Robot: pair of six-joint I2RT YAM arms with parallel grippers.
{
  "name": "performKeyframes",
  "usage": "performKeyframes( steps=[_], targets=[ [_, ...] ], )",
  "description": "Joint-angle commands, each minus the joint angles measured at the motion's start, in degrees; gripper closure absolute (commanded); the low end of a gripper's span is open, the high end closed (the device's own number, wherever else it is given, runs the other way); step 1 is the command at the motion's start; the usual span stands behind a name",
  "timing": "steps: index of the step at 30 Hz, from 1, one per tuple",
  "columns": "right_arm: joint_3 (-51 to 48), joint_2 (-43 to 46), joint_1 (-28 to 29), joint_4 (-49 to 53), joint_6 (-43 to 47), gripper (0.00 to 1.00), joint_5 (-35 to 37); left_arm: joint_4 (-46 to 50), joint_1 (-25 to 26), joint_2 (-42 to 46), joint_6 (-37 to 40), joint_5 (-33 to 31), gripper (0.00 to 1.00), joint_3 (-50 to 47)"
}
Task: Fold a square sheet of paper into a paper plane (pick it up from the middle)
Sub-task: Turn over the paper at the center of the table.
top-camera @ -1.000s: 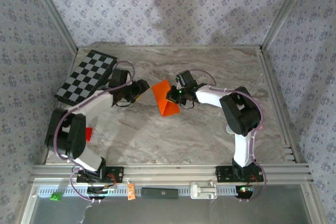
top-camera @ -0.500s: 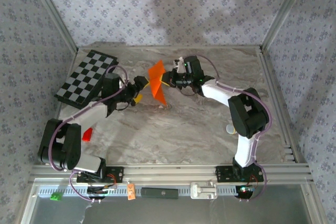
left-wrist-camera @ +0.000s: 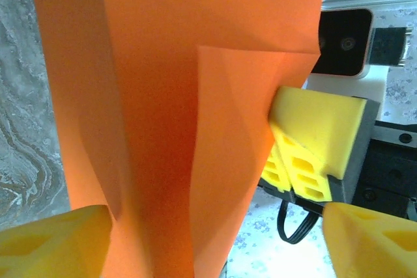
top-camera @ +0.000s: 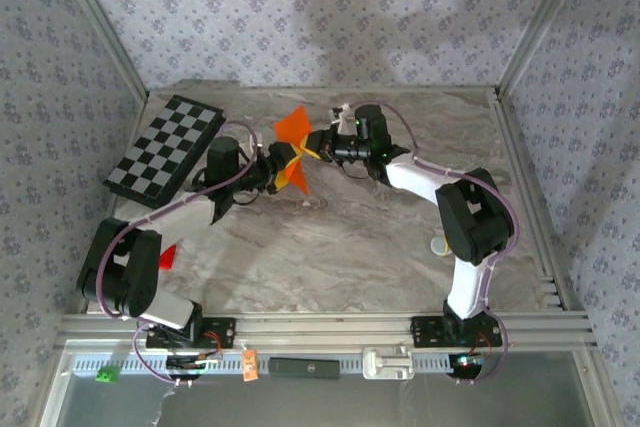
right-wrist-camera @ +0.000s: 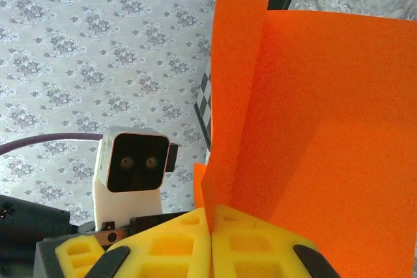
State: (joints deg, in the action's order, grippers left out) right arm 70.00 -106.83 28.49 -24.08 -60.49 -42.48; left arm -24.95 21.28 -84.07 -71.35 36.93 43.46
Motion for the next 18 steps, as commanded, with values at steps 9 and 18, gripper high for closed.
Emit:
performKeyframes(
  steps=[9,18],
  targets=[
    [-0.7,1.7,-0.6,-0.4,0.0,0.91,-1.7,0.9,0.0,1.8,3.5,-2.0,0.45,2.2],
    [-0.7,1.0,-0.6,1.0,0.1,0.88,-1.7,0.6,0.0,1.7,3.6,-2.3,0.62,2.3]
  ],
)
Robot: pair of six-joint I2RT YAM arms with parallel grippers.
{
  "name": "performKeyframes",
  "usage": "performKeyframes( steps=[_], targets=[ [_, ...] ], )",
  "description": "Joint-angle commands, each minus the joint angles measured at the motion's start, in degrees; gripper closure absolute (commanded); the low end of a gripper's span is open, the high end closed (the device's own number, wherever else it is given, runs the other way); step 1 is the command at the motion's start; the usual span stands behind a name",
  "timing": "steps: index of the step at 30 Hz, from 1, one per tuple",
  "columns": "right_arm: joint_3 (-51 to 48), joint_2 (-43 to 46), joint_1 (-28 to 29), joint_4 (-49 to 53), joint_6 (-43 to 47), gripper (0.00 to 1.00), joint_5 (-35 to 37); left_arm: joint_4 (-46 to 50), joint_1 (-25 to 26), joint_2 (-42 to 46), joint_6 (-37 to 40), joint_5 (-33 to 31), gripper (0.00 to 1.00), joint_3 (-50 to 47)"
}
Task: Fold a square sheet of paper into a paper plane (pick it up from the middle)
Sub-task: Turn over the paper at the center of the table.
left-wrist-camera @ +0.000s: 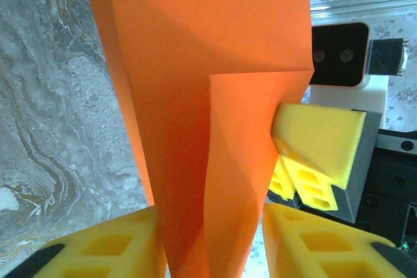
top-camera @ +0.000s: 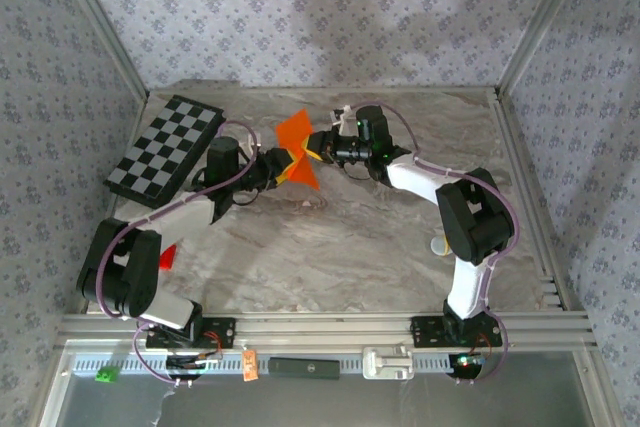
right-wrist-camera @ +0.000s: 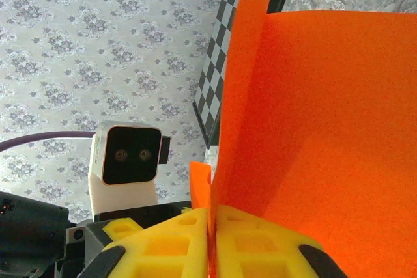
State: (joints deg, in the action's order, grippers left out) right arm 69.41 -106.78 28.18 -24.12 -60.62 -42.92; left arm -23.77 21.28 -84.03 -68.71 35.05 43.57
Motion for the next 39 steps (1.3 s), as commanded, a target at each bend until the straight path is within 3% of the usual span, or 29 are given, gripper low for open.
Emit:
performKeyframes(
  steps=[1,8,15,18,21,26,30,34,39],
  targets=[
    [-0.1,0.9,-0.4,1.3,0.2,0.88,-1.2,-0.5,0.0,1.6,1.1,-0.5,0.64,2.3],
    [-0.6,1.5,-0.6,6.2,2.6,0.77,2.0,0.6,-0.4,1.1,1.6,-1.8,0.84,1.8],
    [-3.0,4.3,-1.6,15.7,7.8,0.56,8.7,4.8,-2.1,0.5,4.0,-3.4,0.98,0.9],
    [-3.1,6.1,-2.6,21.5,11.0,0.48,13.4,12.6,-2.5,0.8,8.8,-4.6,0.98,2.7],
    [-3.0,8.3,-3.7,26.8,14.5,0.39,18.6,27.8,-2.6,1.5,17.6,-8.8,0.97,7.6],
    [-2.6,12.2,-4.9,33.2,20.2,0.28,27.3,53.3,-0.7,0.2,32.5,-23.8,0.96,18.8],
    [-3.3,15.2,-5.0,34.6,23.4,0.22,33.3,68.0,3.7,-3.0,39.8,-43.8,0.96,28.2],
    [-5.7,18.0,-5.0,33.9,24.1,0.17,38.1,77.5,8.7,-9.1,43.0,-63.6,0.96,36.3],
    [-7.8,20.1,-5.2,34.1,23.9,0.15,42.6,82.4,12.9,-17.6,43.6,-73.7,0.95,43.2]
  ],
)
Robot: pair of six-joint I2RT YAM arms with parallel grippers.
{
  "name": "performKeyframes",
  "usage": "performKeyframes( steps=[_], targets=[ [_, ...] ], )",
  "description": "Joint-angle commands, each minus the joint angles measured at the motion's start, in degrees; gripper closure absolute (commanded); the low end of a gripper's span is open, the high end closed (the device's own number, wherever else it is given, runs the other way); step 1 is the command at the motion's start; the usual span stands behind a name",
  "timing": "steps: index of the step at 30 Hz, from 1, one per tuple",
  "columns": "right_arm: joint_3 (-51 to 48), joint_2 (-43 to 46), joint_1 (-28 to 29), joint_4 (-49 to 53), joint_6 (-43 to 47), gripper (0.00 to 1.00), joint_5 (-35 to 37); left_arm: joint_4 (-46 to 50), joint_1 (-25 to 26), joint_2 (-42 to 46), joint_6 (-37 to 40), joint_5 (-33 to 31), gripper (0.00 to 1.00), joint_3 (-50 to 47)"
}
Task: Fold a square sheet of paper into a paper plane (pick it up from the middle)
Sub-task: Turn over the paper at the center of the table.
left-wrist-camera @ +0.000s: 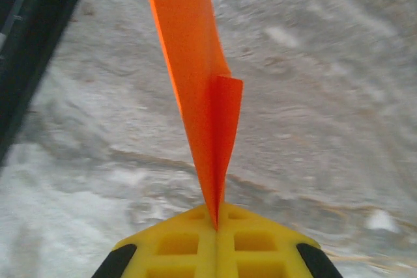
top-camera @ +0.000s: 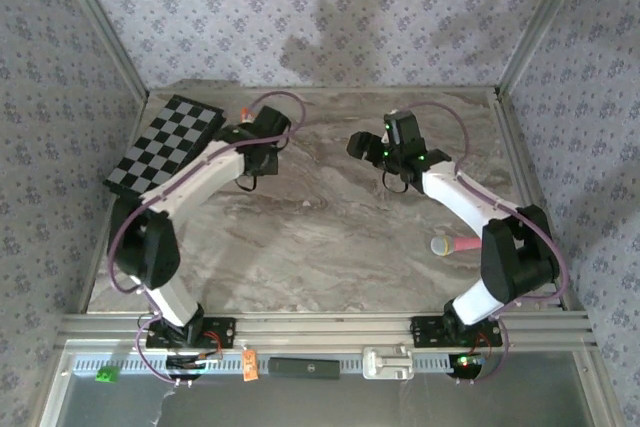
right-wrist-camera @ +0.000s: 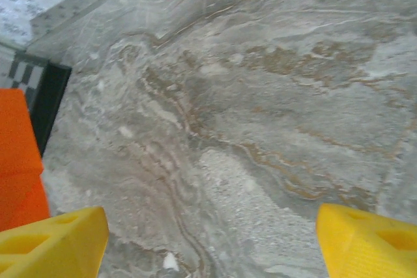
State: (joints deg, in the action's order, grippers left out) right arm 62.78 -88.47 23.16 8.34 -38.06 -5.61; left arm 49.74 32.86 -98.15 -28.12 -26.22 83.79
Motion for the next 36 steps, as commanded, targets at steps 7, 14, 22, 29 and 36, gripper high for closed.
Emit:
performKeyframes(
  steps=[7,14,22,29,36],
  targets=[
    [-3.5,3.9,-4.0,1.9,-0.7,0.15,5.1,7.9,4.3,-14.1,4.5,-14.7,0.96,9.1],
    [-4.6,5.2,-6.3,2.4,-1.0,0.16,5.2,7.6,6.0,-21.5,1.9,-7.1,0.94,13.2],
    [-5.0,4.2,-7.1,2.4,-2.9,0.15,4.0,-5.0,3.5,-20.6,-3.0,27.2,0.83,8.6],
    [-3.9,2.1,-6.2,2.4,-3.3,0.16,1.8,-17.0,-3.0,-13.7,-7.9,47.5,0.61,0.5],
    [-0.8,-3.6,-0.9,2.1,-3.3,0.18,-0.6,-27.3,-11.0,-3.6,-15.2,57.3,0.40,-7.9]
  ],
)
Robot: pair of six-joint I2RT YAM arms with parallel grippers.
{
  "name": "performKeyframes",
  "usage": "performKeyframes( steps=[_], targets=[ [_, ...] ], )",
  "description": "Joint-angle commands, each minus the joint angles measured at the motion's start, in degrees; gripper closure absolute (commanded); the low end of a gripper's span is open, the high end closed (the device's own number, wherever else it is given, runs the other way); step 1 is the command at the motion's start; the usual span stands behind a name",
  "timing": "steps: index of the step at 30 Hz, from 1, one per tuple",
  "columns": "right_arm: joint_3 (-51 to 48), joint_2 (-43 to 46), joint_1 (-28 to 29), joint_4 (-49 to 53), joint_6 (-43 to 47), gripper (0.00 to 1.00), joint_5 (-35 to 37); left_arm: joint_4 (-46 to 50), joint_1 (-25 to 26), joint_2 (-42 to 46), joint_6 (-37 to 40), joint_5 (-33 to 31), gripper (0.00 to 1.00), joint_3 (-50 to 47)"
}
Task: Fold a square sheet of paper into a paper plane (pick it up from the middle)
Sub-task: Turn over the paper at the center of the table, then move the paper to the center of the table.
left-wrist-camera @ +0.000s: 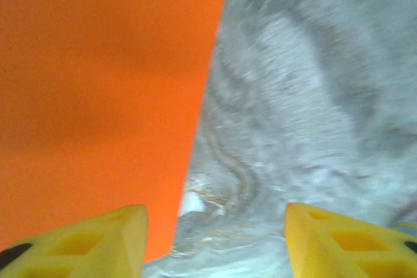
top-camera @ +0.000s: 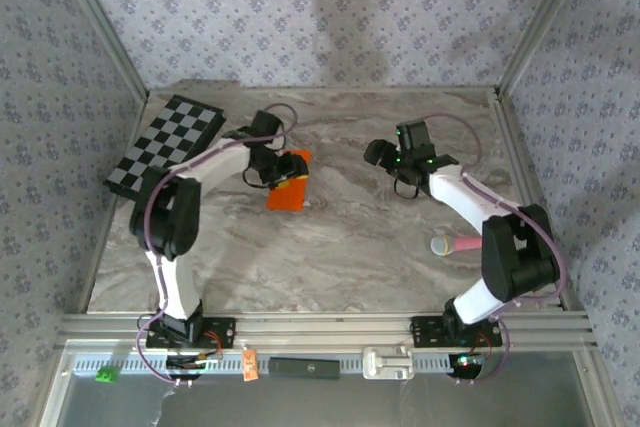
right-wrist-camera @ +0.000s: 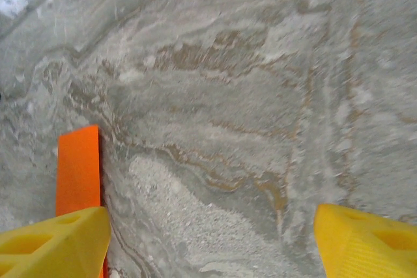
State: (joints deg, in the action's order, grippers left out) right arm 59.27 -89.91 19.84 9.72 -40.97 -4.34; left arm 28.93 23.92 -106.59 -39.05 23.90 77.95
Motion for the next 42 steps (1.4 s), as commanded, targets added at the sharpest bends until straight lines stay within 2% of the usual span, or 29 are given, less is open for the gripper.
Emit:
performKeyframes(
  steps=[1,7,12,19,23,30,36,40,42],
  targets=[
    [3.6,-3.5,3.6,0.7,-0.2,0.19,-2.4,-7.4,-3.4,6.4,-5.0,6.9,0.38,-3.5],
    [12.3,-13.1,11.9,2.6,0.4,0.25,-6.2,-6.2,-10.0,14.3,-6.0,-0.8,0.30,-10.4],
    [20.6,-21.4,17.5,4.9,1.2,0.32,-9.2,-5.4,-14.1,18.5,-6.1,-2.8,0.22,-14.8],
    [31.9,-31.2,21.0,9.9,3.7,0.36,-12.1,-5.1,-16.2,22.1,-4.6,-5.6,0.00,-19.0],
    [35.9,-34.7,21.5,13.1,4.5,0.36,-12.0,-4.9,-16.6,22.4,-4.2,-5.8,0.00,-19.8],
    [36.3,-37.0,21.3,18.5,10.2,0.36,-12.2,-5.2,-16.6,21.3,-3.9,-4.9,0.00,-19.5],
    [34.4,-35.7,20.6,27.2,21.8,0.36,-11.4,-5.4,-16.7,19.7,-2.9,-2.8,0.00,-18.8],
    [30.9,-32.6,19.8,34.0,32.6,0.36,-9.6,-4.9,-16.7,19.1,-2.0,-1.4,0.00,-18.4],
    [28.6,-30.6,19.0,34.7,35.0,0.36,-8.6,-4.9,-16.6,18.9,-2.0,-0.3,0.00,-18.4]
  ],
)
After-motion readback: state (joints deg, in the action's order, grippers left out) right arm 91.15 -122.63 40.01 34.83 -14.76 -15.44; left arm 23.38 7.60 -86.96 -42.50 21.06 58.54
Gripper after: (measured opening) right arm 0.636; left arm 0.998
